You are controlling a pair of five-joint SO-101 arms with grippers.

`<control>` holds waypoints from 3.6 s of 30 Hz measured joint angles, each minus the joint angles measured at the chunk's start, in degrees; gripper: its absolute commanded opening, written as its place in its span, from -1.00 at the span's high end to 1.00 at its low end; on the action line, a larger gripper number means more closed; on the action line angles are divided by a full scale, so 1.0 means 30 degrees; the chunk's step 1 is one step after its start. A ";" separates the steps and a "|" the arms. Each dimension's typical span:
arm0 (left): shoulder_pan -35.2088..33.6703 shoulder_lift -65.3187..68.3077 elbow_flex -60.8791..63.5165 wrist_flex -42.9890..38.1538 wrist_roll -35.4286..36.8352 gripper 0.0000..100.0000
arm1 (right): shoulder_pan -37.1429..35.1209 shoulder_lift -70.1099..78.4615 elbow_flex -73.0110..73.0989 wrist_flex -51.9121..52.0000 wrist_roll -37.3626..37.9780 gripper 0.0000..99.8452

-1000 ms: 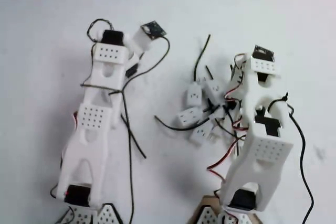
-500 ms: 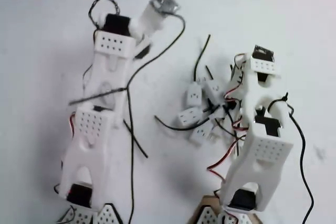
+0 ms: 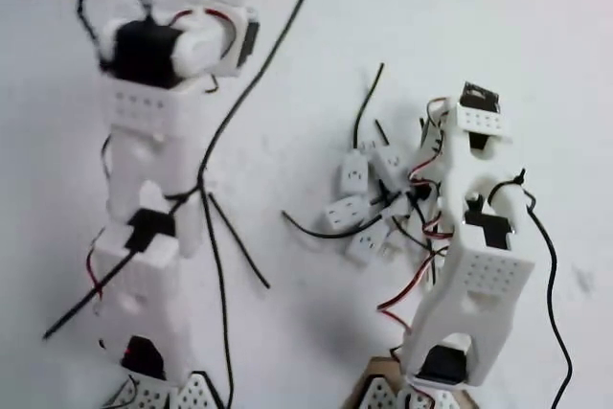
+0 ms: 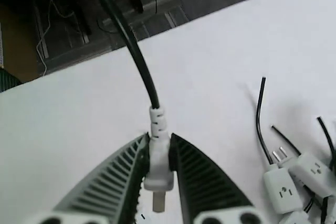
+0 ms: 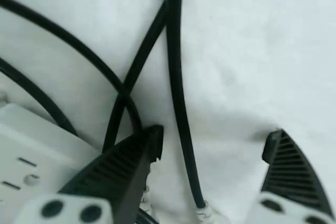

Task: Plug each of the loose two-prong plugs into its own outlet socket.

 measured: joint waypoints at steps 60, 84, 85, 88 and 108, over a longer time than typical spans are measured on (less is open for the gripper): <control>0.0469 -2.5553 1.0901 -0.1788 1.2835 0.95 | -1.9136 -2.1011 -0.9495 0.7795 0.7121 0.86; 0.5070 -4.0938 3.9795 -2.2505 1.2044 0.96 | -2.1890 -1.7055 -1.0549 0.6505 0.8821 0.96; 0.5187 -4.0938 3.9795 -2.2505 1.2044 0.96 | -2.1978 -1.6821 -1.1018 0.6505 0.8821 0.96; 0.5245 -4.1319 3.9941 -2.2505 1.2044 0.96 | -2.1949 -1.5795 -1.2190 0.6505 0.8821 0.96; 0.5245 -4.2667 4.1436 -2.1919 1.0901 0.95 | -2.0396 -1.1106 -1.9985 0.6857 0.8879 0.96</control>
